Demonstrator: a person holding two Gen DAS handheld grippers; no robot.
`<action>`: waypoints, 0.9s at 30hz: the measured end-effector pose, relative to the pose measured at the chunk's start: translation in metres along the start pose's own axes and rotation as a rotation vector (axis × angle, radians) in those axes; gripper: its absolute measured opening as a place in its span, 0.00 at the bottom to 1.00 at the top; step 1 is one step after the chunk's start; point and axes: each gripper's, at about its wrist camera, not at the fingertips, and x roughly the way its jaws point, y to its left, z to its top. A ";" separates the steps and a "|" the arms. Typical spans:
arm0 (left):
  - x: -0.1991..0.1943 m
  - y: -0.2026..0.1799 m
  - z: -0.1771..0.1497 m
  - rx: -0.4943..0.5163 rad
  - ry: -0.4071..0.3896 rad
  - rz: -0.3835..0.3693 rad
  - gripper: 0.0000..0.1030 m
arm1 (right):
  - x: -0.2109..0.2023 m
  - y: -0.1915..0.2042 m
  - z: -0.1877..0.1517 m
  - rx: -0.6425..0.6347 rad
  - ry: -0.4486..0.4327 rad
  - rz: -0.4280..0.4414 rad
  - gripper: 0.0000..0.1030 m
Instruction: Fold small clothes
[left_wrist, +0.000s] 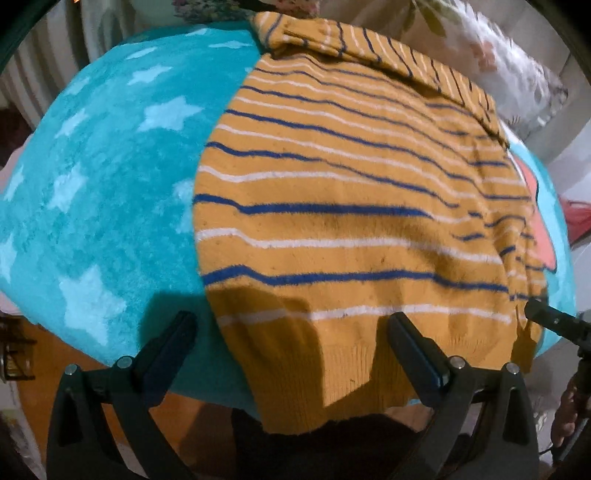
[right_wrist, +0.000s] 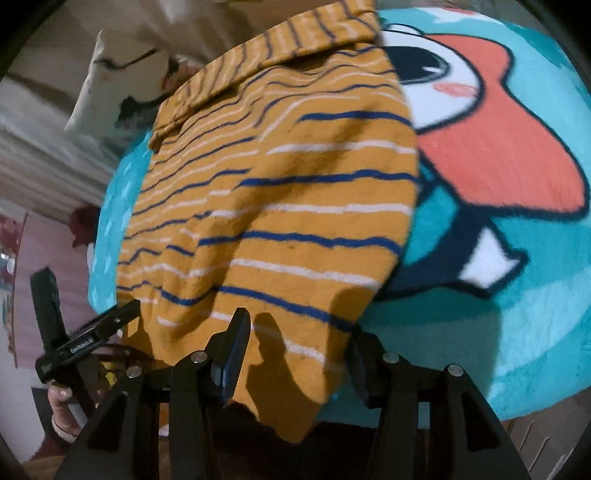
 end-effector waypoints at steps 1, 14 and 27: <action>0.000 -0.001 0.000 -0.004 0.009 -0.008 0.99 | 0.001 0.002 0.000 -0.012 -0.005 -0.014 0.53; -0.011 0.028 -0.003 -0.150 0.010 -0.316 0.45 | -0.003 -0.039 -0.012 0.136 -0.018 0.241 0.43; 0.009 0.038 0.021 -0.300 0.028 -0.361 0.07 | 0.016 -0.048 -0.009 0.212 -0.024 0.333 0.13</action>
